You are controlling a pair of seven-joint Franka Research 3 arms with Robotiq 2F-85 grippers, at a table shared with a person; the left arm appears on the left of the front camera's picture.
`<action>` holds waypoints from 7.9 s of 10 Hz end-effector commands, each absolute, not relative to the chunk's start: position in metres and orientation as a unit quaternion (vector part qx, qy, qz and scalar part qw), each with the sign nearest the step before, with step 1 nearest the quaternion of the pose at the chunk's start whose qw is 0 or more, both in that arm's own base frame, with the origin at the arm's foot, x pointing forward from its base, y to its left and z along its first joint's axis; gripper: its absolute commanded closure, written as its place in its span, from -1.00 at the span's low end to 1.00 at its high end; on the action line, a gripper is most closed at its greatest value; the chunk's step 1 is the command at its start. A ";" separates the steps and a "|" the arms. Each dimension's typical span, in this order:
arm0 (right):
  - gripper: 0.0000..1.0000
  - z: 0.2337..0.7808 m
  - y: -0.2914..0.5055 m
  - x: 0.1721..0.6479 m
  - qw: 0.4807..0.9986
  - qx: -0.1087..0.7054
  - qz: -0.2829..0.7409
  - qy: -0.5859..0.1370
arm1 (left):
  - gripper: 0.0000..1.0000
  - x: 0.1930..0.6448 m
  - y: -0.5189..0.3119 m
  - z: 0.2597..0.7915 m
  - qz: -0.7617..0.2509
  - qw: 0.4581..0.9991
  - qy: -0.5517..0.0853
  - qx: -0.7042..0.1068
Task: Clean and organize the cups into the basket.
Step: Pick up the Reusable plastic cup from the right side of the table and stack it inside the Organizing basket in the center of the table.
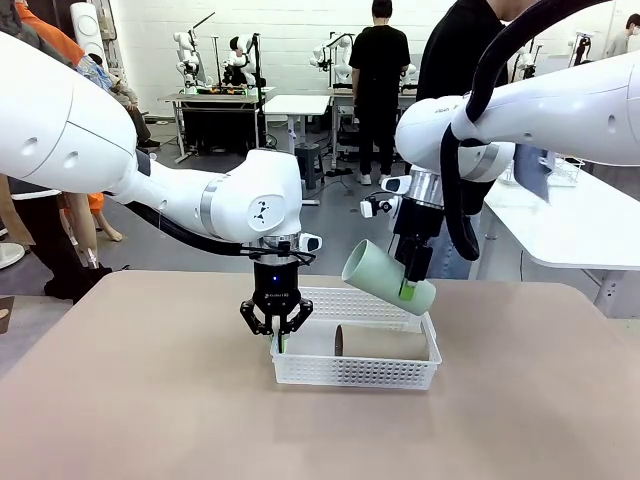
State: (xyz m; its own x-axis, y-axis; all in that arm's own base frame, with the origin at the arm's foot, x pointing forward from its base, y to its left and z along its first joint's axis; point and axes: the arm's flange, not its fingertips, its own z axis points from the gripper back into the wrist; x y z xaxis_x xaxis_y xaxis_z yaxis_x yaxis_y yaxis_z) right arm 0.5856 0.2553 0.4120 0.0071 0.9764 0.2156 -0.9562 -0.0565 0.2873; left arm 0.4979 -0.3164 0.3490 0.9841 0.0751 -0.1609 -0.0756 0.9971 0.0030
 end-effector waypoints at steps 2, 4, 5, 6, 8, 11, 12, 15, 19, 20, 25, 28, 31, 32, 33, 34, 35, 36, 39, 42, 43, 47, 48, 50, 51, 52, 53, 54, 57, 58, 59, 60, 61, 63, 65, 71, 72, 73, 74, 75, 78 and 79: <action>1.00 0.405 0.247 0.602 0.663 0.219 0.715 0.031 | 1.00 0.498 -0.313 0.349 0.031 0.996 0.083 0.000; 1.00 0.392 0.240 0.611 0.653 0.245 0.716 0.032 | 1.00 0.498 -0.313 0.349 0.031 0.996 0.083 0.000; 1.00 0.386 0.238 0.613 0.647 0.255 0.717 0.034 | 1.00 0.498 -0.313 0.349 0.031 0.996 0.083 0.000; 1.00 0.380 0.238 0.614 0.643 0.263 0.719 0.038 | 1.00 0.498 -0.313 0.349 0.031 0.996 0.083 0.000; 1.00 0.373 0.240 0.615 0.642 0.262 0.720 0.039 | 1.00 0.498 -0.313 0.349 0.031 0.996 0.083 0.000; 1.00 0.355 0.244 0.617 0.654 0.227 0.720 0.037 | 1.00 0.498 -0.313 0.349 0.031 0.996 0.083 0.000; 1.00 0.347 0.247 0.619 0.662 0.220 0.716 0.035 | 1.00 0.498 -0.313 0.349 0.031 0.996 0.083 0.000; 1.00 0.339 0.254 0.619 0.683 0.183 0.707 0.007 | 1.00 0.498 -0.313 0.349 0.031 0.996 0.083 0.000; -0.86 0.337 0.254 0.615 0.690 0.181 0.700 0.016 | 1.00 0.498 -0.313 0.349 0.031 0.996 0.083 0.000; -1.00 0.338 0.254 0.613 0.690 0.182 0.700 0.017 | 1.00 0.498 -0.313 0.349 0.031 0.996 0.083 0.000; -1.00 0.342 0.253 0.608 0.689 0.186 0.700 0.017 | 1.00 0.498 -0.313 0.349 0.031 0.996 0.083 0.000; -1.00 0.404 0.216 0.564 0.707 0.198 0.679 -0.007 | 1.00 0.498 -0.313 0.349 0.031 0.996 0.083 0.000; -1.00 0.474 0.115 0.471 0.680 0.242 0.682 -0.116 | 1.00 0.498 -0.313 0.349 0.031 0.996 0.083 0.000; -1.00 0.486 0.072 0.444 0.660 0.263 0.683 -0.171 | 1.00 0.498 -0.313 0.349 0.031 0.996 0.083 0.000; -1.00 0.491 0.028 0.424 0.636 0.289 0.681 -0.219 | 1.00 0.498 -0.313 0.349 0.031 0.996 0.083 0.000; -1.00 0.495 -0.017 0.412 0.604 0.310 0.686 -0.263 | 1.00 0.498 -0.313 0.349 0.031 0.996 0.083 0.000; -1.00 0.501 -0.071 0.410 0.570 0.345 0.672 -0.323 | 1.00 0.498 -0.313 0.349 0.031 0.996 0.083 0.000; -1.00 0.502 -0.115 0.414 0.549 0.364 0.655 -0.371 | 1.00 0.498 -0.313 0.349 0.031 0.996 0.083 0.000; -1.00 0.456 -0.215 0.439 0.489 0.442 0.603 -0.449 | 1.00 0.498 -0.313 0.349 0.031 0.996 0.083 0.000; -1.00 0.395 -0.253 0.478 0.477 0.494 0.559 -0.464 | 1.00 0.498 -0.313 0.349 0.031 0.996 0.083 0.000; -1.00 0.383 -0.257 0.485 0.475 0.503 0.552 -0.465 | 1.00 0.498 -0.313 0.349 0.031 0.996 0.083 0.000; -1.00 0.369 -0.236 0.482 0.544 0.435 0.518 -0.496 | 1.00 0.498 -0.313 0.349 0.031 0.996 0.083 0.000; -1.00 0.376 -0.219 0.483 0.540 0.443 0.541 -0.469 | 1.00 0.498 -0.313 0.349 0.031 0.996 0.083 0.000; -1.00 0.363 -0.256 0.485 0.511 0.455 0.539 -0.491 | 1.00 0.498 -0.313 0.349 0.031 0.996 0.083 0.000; -1.00 0.363 -0.256 0.485 0.511 0.455 0.539 -0.491 | 1.00 0.498 -0.313 0.349 0.031 0.996 0.083 0.000; -1.00 0.363 -0.256 0.485 0.511 0.455 0.539 -0.491 | 1.00 0.498 -0.313 0.349 0.031 0.996 0.083 0.000; -1.00 0.363 -0.256 0.485 0.511 0.455 0.539 -0.491 | 1.00 0.498 -0.313 0.349 0.031 0.996 0.083 0.000; -1.00 0.363 -0.256 0.485 0.511 0.455 0.539 -0.491 | 1.00 0.498 -0.313 0.349 0.031 0.996 0.083 0.000; -1.00 0.363 -0.256 0.485 0.511 0.455 0.539 -0.491 | 1.00 0.498 -0.313 0.349 0.031 0.996 0.083 0.000; -1.00 0.363 -0.256 0.485 0.511 0.455 0.539 -0.491 | 1.00 0.498 -0.313 0.349 0.031 0.996 0.083 0.000; -1.00 0.363 -0.256 0.485 0.511 0.455 0.539 -0.491 | 1.00 0.498 -0.313 0.349 0.031 0.996 0.083 0.000; -1.00 0.363 -0.256 0.485 0.511 0.455 0.539 -0.491 | 1.00 0.498 -0.313 0.349 0.031 0.996 0.083 0.000; -1.00 0.363 -0.256 0.485 0.511 0.455 0.539 -0.491 | 1.00 0.498 -0.313 0.349 0.031 0.996 0.083 0.000; -1.00 0.363 -0.256 0.485 0.511 0.455 0.539 -0.491 | 1.00 0.498 -0.313 0.349 0.031 0.996 0.083 0.000; -1.00 0.363 -0.256 0.485 0.511 0.455 0.539 -0.491 | 1.00 0.498 -0.313 0.349 0.031 0.996 0.083 0.000; -1.00 0.308 -0.220 0.479 0.548 0.415 0.603 -0.405 | 1.00 0.498 -0.313 0.349 0.031 0.996 0.083 0.000; -1.00 0.297 -0.217 0.480 0.551 0.423 0.602 -0.394 | 1.00 0.498 -0.313 0.349 0.031 0.996 0.083 0.000; -1.00 0.284 -0.211 0.490 0.565 0.418 0.599 -0.384 | 1.00 0.498 -0.313 0.349 0.031 0.996 0.083 0.000; -1.00 0.270 -0.209 0.496 0.574 0.426 0.593 -0.370 | 1.00 0.498 -0.313 0.349 0.031 0.996 0.083 0.000; -1.00 0.262 -0.206 0.499 0.575 0.433 0.590 -0.366 | 1.00 0.498 -0.313 0.349 0.031 0.996 0.083 0.000; -1.00 0.258 -0.206 0.498 0.573 0.428 0.590 -0.376 | 1.00 0.498 -0.313 0.349 0.031 0.996 0.083 0.000; -1.00 0.258 -0.206 0.498 0.573 0.428 0.590 -0.376 | 1.00 0.498 -0.313 0.349 0.031 0.996 0.083 0.000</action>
State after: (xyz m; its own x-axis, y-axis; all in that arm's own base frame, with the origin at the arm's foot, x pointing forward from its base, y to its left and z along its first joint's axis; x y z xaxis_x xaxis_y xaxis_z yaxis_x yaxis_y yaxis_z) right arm 0.5018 -0.2039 0.2557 0.0352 0.3415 0.9392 -0.9989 -0.0164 0.0435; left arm 0.4985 -0.3162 0.3488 0.9840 0.0759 -0.1610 -0.0764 0.9971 0.0027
